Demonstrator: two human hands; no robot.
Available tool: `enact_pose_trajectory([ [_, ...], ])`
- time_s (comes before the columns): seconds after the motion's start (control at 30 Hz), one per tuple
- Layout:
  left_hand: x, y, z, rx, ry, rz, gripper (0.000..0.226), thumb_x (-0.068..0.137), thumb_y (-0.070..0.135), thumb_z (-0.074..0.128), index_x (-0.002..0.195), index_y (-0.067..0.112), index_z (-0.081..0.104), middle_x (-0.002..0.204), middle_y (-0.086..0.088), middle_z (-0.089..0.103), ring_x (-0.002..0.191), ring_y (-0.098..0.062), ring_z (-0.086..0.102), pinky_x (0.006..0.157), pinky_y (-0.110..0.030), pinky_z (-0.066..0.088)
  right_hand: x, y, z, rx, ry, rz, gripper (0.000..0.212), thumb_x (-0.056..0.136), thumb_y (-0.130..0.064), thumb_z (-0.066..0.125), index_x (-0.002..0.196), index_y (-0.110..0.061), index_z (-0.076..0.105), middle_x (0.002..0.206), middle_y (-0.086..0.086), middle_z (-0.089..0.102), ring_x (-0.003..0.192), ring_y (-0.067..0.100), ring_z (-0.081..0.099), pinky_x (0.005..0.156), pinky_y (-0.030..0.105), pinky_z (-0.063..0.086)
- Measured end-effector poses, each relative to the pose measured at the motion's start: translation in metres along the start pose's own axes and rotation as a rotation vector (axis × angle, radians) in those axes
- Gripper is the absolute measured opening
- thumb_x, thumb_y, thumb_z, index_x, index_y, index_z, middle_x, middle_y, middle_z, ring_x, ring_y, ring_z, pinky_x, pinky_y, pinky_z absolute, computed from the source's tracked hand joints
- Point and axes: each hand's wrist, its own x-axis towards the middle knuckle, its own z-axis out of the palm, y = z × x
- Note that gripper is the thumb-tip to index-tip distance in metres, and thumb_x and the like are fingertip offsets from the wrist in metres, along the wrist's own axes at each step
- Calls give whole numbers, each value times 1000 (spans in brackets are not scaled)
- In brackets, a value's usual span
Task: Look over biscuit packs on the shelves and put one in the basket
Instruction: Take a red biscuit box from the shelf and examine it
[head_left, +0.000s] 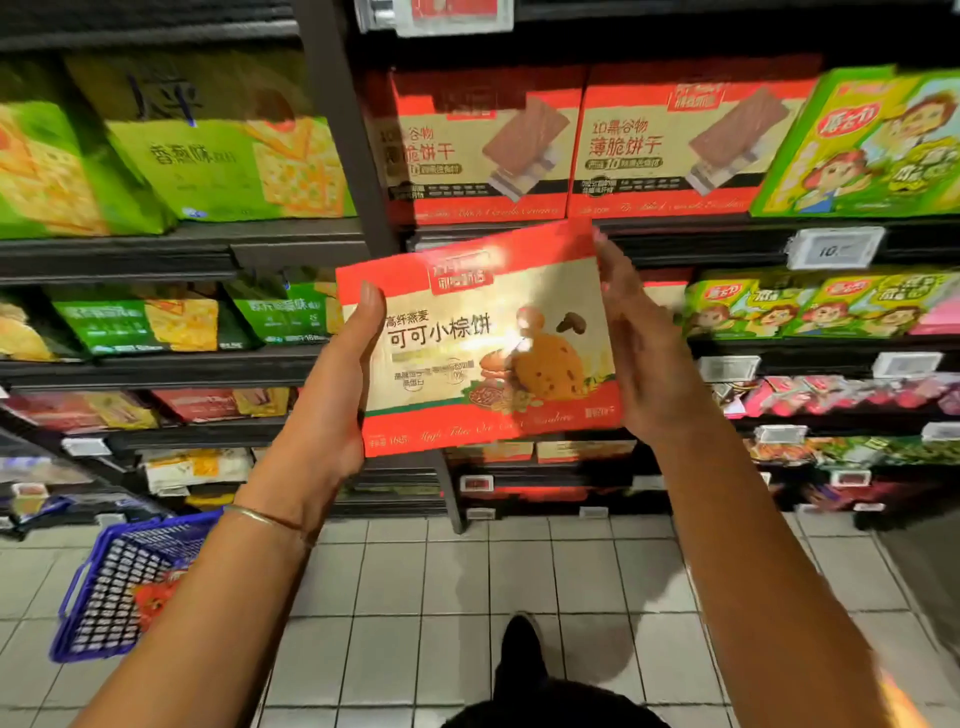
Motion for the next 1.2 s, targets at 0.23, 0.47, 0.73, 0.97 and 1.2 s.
enact_pose_trajectory([
  [0.23,-76,39,-33,-185,-37,-85,55,101,59,47,107,19,85,120,-13,77,102,-34,77,75,-63,62,-56,-43,101,-144,-62,1,46,107,-34,37,147,-18,53,131,8,71,118,28,70,90,46,62],
  [0.47,-144,94,-23,-241,-164,101,50,98,53,54,110,15,83,124,-13,76,106,-28,77,80,-44,64,-92,-77,150,51,60,-7,30,105,-41,53,103,-29,81,101,0,81,92,17,78,72,31,62],
  [0.73,-187,173,44,-144,-108,253,67,97,70,49,67,20,82,82,-3,79,71,-20,78,63,-42,66,-105,-131,174,47,66,-41,56,96,-67,50,76,-28,84,87,6,78,73,22,76,69,38,59],
  [0.97,-206,200,83,-263,-133,294,46,90,50,69,58,18,80,85,-2,79,71,-21,78,76,-52,62,-122,-193,179,96,-85,-16,69,92,-66,59,140,-16,65,127,16,69,106,31,66,89,44,48],
  [1.2,-215,202,112,-332,-197,342,33,92,42,73,75,15,85,97,-5,81,83,-23,79,69,-45,65,-128,-217,167,140,-179,-61,55,88,-62,65,124,-21,75,115,11,75,94,26,75,71,36,57],
])
